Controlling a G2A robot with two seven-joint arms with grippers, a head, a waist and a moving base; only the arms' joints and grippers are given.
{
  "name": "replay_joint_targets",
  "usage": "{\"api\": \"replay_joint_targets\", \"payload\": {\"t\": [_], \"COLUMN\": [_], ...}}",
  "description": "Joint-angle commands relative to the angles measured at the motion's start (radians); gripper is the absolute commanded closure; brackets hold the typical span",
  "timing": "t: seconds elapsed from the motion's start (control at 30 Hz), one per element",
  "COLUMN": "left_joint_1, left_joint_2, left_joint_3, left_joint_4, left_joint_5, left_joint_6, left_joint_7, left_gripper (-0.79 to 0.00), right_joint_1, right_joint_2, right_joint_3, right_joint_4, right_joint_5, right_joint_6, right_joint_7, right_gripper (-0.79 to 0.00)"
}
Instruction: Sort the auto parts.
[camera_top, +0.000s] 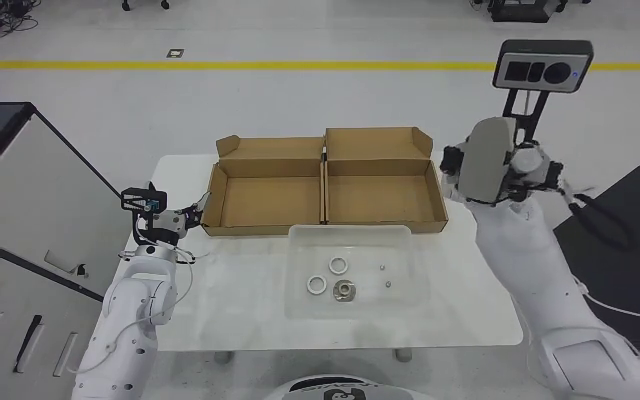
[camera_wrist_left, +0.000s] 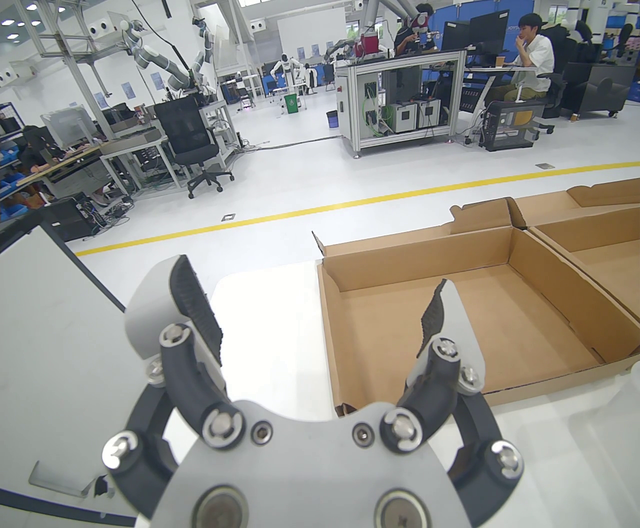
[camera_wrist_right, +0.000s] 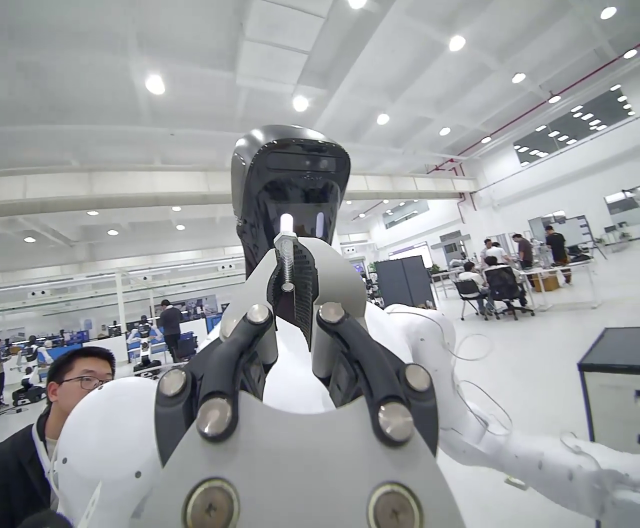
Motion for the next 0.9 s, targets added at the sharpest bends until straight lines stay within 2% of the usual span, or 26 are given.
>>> {"api": "replay_joint_targets", "payload": {"t": [0.0,0.2,0.43,0.87], "left_joint_1": [0.000,0.000,0.000,0.000], "left_joint_2": [0.000,0.000,0.000,0.000], "left_joint_3": [0.000,0.000,0.000,0.000], "left_joint_4": [0.000,0.000,0.000,0.000], "left_joint_5": [0.000,0.000,0.000,0.000], "left_joint_6": [0.000,0.000,0.000,0.000], "left_joint_7": [0.000,0.000,0.000,0.000], "left_gripper": [-0.785,-0.785,-0.785,-0.785], "right_joint_1": [-0.002,0.000,-0.016,-0.025], "right_joint_2": [-0.003,-0.007,-0.013,-0.036], "right_joint_3": [0.002,0.016,0.032,0.021], "right_joint_4": [0.004,0.009,-0.003,-0.027], "right_joint_5": [-0.034,-0.167,-0.232,-0.064], "right_joint_6": [-0.001,0.014,0.026,0.027], "right_joint_7": [-0.005,-0.027,-0.051,0.027], "right_gripper": [0.000,0.000,0.000,0.000]}}
